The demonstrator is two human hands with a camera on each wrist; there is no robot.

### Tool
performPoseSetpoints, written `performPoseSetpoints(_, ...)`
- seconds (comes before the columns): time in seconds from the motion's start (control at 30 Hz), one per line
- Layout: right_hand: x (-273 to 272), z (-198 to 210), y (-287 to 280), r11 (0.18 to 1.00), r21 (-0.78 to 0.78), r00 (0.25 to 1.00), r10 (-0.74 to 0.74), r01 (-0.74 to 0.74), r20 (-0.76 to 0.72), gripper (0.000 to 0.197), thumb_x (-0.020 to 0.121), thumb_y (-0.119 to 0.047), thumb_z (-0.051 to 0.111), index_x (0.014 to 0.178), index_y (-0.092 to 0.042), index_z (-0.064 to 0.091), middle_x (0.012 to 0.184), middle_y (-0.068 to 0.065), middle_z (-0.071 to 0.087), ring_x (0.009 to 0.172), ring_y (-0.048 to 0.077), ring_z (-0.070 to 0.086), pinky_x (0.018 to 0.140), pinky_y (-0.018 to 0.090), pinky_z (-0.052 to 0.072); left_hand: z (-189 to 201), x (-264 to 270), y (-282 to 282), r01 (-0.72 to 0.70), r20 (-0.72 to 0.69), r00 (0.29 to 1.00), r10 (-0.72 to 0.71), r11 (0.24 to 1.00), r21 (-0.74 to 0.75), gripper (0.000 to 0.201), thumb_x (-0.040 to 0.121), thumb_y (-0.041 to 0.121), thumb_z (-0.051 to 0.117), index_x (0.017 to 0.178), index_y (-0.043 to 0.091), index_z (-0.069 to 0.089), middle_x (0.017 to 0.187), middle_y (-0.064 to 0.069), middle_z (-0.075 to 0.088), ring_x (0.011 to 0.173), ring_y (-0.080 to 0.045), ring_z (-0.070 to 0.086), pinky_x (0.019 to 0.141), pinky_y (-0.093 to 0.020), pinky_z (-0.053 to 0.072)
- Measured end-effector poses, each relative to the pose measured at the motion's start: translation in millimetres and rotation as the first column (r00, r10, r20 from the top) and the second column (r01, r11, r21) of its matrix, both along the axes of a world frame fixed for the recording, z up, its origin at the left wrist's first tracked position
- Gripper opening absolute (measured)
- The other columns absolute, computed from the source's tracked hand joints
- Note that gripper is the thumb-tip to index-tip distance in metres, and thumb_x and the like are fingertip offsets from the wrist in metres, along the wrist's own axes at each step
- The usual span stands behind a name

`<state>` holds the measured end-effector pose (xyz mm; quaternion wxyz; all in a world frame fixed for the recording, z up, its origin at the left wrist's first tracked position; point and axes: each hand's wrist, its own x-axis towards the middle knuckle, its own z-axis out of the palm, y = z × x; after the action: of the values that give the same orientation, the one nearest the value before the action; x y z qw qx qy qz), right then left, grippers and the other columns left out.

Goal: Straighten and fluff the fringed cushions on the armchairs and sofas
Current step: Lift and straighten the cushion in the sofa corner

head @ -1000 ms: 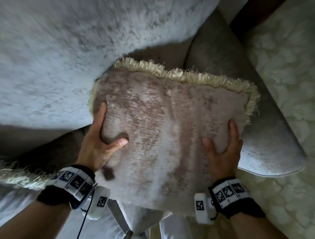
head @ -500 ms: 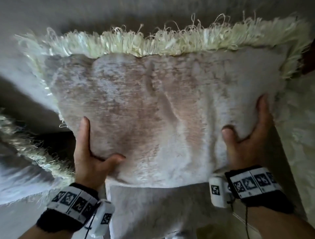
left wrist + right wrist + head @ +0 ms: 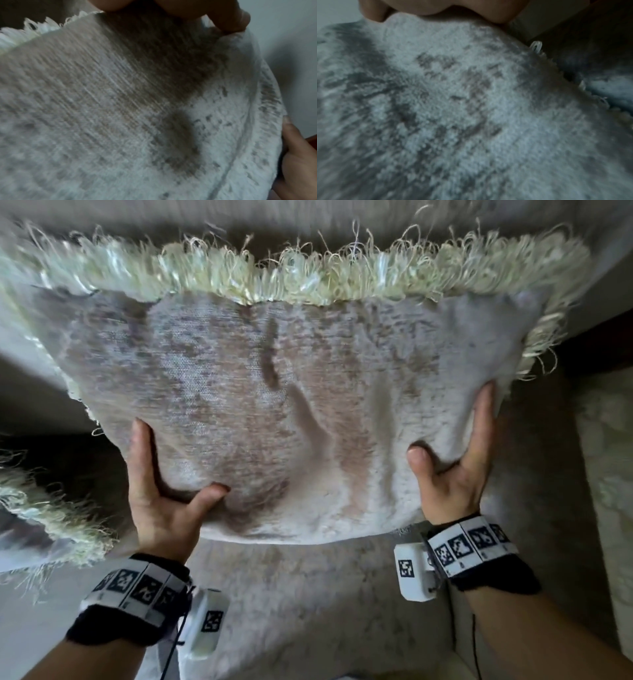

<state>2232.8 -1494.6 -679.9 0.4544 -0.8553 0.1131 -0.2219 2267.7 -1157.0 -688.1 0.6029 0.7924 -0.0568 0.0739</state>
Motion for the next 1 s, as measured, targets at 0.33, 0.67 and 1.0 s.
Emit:
performPoseSetpoints(0.33, 17, 4, -1, 0.998, 0.011, 0.998, -0.054, 0.055, -0.023, 0.098, 0.086, -0.068, 0.058, 0.157, -0.013, 0.02, 0.16, 0.019, 0.019, 0.152, 0.031, 0.021, 0.122, 0.046, 0.028, -17, 7, -5, -0.076, -0.079, 0.994, 0.077, 0.997, 0.014, 0.117, 0.076, 0.061, 0.077, 0.162, 0.017, 0.01, 0.161, 0.013, 0.026, 0.155, -0.018, 0.019, 0.126, -0.055, 0.013)
performPoseSetpoints(0.67, 6, 26, -5, 0.994, 0.05, 0.979, -0.086, 0.096, -0.185, 0.087, 0.086, -0.049, 0.07, 0.158, -0.03, 0.025, 0.149, 0.017, 0.031, 0.132, 0.018, 0.05, 0.105, 0.027, 0.047, 22, 7, -13, -0.157, -0.171, 0.963, 0.206, 0.952, 0.264, 0.112, 0.062, 0.06, 0.082, 0.153, 0.031, 0.024, 0.144, -0.012, 0.024, 0.141, 0.004, 0.025, 0.121, -0.022, 0.025)
performPoseSetpoints(1.0, -30, 105, -6, 0.877, -0.307, 0.709, 0.052, -0.369, -0.703, 0.059, 0.092, -0.062, 0.051, 0.138, -0.026, 0.054, 0.126, 0.004, 0.064, 0.111, 0.026, 0.064, 0.092, 0.04, 0.053, 124, -18, -15, 0.23, -0.38, 0.924, 0.032, 0.748, 0.623, 0.056, 0.085, 0.038, 0.076, 0.135, 0.025, 0.055, 0.131, -0.006, 0.055, 0.117, -0.022, 0.058, 0.101, -0.04, 0.047)
